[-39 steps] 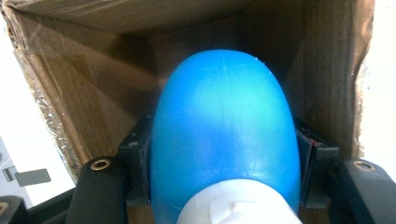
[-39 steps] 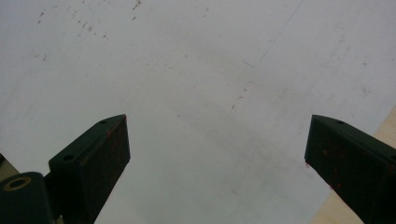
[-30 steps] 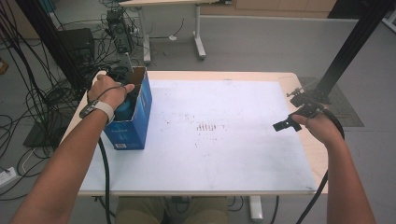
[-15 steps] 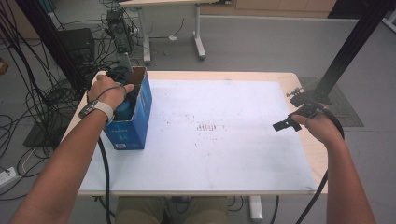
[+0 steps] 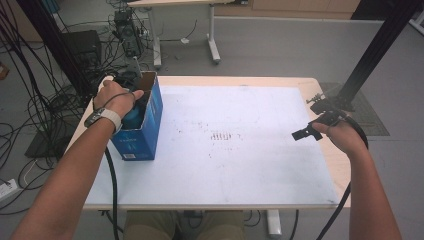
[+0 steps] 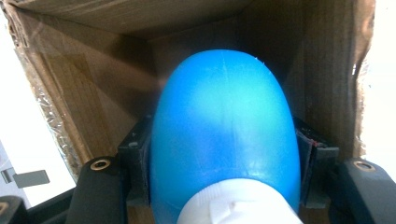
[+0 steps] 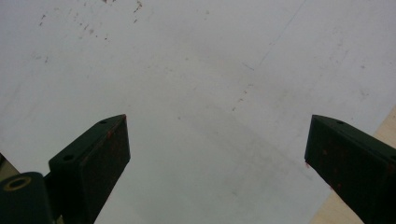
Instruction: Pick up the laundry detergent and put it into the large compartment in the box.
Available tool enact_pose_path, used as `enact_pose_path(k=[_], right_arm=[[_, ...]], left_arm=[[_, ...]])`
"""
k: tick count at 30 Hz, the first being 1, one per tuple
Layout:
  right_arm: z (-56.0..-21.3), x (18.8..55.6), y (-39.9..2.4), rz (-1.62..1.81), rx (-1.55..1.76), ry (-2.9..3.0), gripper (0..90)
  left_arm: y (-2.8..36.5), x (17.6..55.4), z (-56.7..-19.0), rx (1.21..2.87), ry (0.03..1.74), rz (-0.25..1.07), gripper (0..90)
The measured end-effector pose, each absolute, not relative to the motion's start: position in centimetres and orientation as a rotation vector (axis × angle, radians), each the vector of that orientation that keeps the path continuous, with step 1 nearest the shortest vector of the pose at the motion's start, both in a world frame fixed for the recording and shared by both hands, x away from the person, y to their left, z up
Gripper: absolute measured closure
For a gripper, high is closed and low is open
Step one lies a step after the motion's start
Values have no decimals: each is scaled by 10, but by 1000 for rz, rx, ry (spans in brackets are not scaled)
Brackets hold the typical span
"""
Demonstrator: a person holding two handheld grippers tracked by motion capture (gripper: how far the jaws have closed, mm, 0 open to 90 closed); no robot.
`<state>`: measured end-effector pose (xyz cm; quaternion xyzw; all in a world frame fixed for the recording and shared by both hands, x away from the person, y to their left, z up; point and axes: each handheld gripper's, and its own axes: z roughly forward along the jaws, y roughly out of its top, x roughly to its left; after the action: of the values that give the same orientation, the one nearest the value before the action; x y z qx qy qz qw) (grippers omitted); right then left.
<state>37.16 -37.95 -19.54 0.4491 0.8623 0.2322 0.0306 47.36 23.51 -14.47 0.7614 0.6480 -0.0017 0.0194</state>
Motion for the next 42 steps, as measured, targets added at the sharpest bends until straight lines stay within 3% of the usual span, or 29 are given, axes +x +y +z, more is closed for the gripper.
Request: enact_pose_path(k=[42], right_arm=[[-196,369,-383,720,1393,2650,65]], left_arm=[[236,474,-145,2358,2014,-8,372]])
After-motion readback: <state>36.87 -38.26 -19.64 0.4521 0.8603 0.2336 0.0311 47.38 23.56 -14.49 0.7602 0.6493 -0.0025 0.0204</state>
